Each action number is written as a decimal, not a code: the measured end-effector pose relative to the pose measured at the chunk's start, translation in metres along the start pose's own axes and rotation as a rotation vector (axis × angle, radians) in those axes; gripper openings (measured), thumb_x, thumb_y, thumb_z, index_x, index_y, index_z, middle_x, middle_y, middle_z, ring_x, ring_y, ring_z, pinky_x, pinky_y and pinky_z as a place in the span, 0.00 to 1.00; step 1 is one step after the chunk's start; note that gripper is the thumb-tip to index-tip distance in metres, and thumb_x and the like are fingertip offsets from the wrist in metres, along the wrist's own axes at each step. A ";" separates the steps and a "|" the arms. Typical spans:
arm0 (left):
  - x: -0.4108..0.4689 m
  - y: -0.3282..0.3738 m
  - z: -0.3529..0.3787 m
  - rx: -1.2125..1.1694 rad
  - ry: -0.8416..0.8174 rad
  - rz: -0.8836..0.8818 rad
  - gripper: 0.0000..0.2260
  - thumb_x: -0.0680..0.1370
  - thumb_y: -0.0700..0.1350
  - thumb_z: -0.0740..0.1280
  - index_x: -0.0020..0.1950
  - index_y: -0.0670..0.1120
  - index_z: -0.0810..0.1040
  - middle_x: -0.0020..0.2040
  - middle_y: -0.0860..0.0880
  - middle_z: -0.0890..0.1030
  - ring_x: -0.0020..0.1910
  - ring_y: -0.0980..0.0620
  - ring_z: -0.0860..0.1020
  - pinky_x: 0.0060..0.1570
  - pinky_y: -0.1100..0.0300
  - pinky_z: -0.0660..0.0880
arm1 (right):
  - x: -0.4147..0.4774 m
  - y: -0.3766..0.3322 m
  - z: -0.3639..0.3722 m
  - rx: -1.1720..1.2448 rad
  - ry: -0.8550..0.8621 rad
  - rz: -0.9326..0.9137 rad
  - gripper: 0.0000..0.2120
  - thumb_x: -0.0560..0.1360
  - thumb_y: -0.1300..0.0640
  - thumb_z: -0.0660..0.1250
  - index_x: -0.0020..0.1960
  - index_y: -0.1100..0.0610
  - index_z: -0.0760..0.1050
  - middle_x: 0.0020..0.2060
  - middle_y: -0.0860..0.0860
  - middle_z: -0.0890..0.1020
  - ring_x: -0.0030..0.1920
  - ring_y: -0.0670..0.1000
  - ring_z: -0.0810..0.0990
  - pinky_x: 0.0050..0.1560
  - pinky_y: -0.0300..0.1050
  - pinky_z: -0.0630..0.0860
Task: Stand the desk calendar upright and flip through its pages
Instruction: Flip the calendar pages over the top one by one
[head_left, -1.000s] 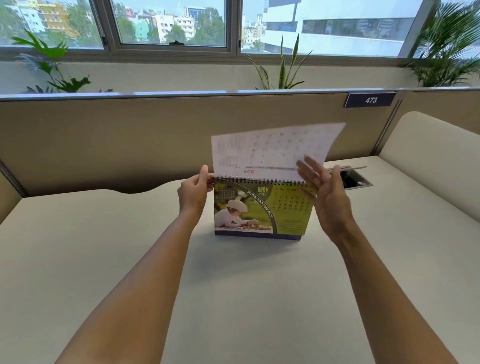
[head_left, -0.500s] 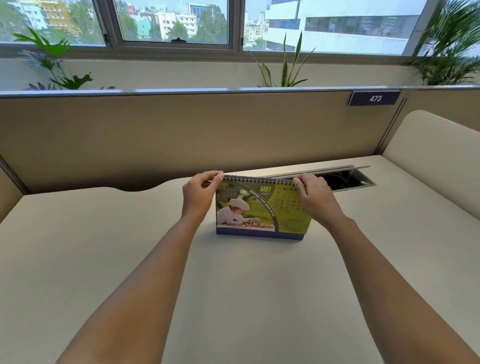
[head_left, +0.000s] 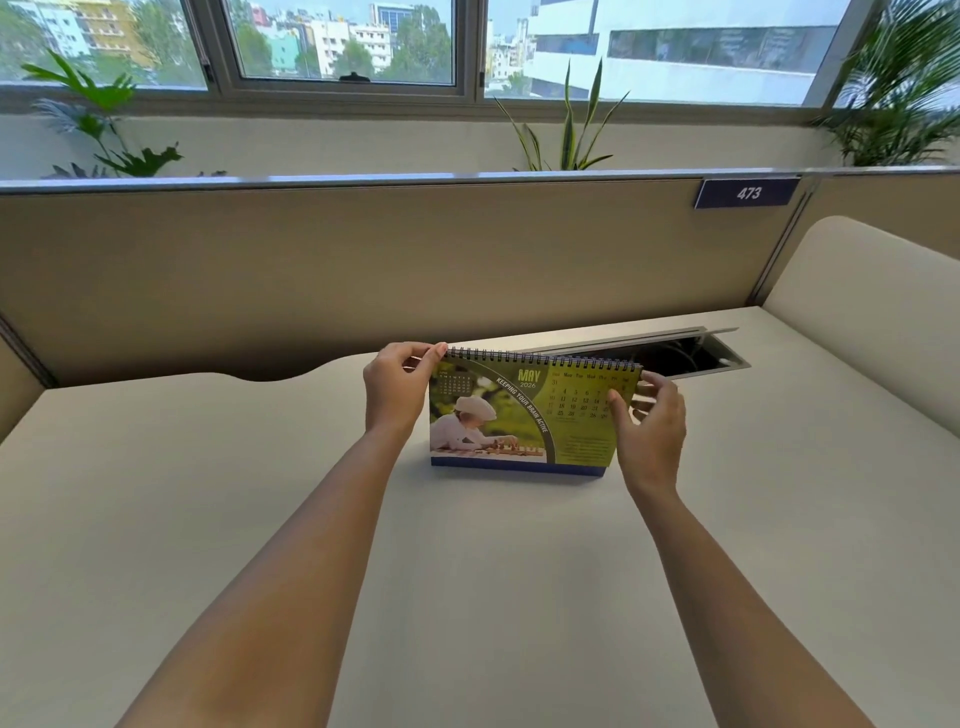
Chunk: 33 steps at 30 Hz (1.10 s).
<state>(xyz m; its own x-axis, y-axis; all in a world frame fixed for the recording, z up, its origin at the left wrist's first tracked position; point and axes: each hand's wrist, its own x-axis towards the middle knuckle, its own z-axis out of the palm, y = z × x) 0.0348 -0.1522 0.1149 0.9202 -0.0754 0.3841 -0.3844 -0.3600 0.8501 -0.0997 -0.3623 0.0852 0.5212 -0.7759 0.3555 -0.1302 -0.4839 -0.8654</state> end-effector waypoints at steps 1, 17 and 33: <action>0.000 0.000 0.000 -0.001 -0.003 0.002 0.13 0.76 0.48 0.67 0.51 0.39 0.81 0.49 0.40 0.83 0.45 0.53 0.77 0.37 0.69 0.70 | -0.004 0.003 0.000 0.021 0.011 0.040 0.18 0.76 0.56 0.67 0.63 0.57 0.69 0.58 0.55 0.76 0.54 0.51 0.76 0.49 0.42 0.76; -0.001 -0.002 0.002 -0.011 0.005 -0.004 0.14 0.76 0.49 0.67 0.53 0.40 0.81 0.48 0.41 0.84 0.46 0.54 0.77 0.35 0.73 0.69 | -0.025 0.004 -0.009 -0.019 0.141 0.067 0.10 0.76 0.54 0.66 0.53 0.58 0.80 0.48 0.54 0.84 0.43 0.49 0.80 0.36 0.26 0.68; 0.003 0.004 -0.003 -0.153 -0.025 -0.243 0.17 0.80 0.52 0.58 0.47 0.44 0.83 0.45 0.44 0.85 0.48 0.46 0.81 0.53 0.52 0.78 | 0.018 -0.052 -0.019 0.212 -0.298 -0.099 0.17 0.81 0.45 0.52 0.56 0.49 0.76 0.51 0.48 0.80 0.51 0.45 0.79 0.42 0.35 0.77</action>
<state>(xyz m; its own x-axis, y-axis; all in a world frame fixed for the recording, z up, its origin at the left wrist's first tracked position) 0.0354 -0.1509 0.1206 0.9875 -0.0280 0.1549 -0.1572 -0.2256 0.9615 -0.0995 -0.3583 0.1429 0.7489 -0.5630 0.3495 0.0938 -0.4321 -0.8970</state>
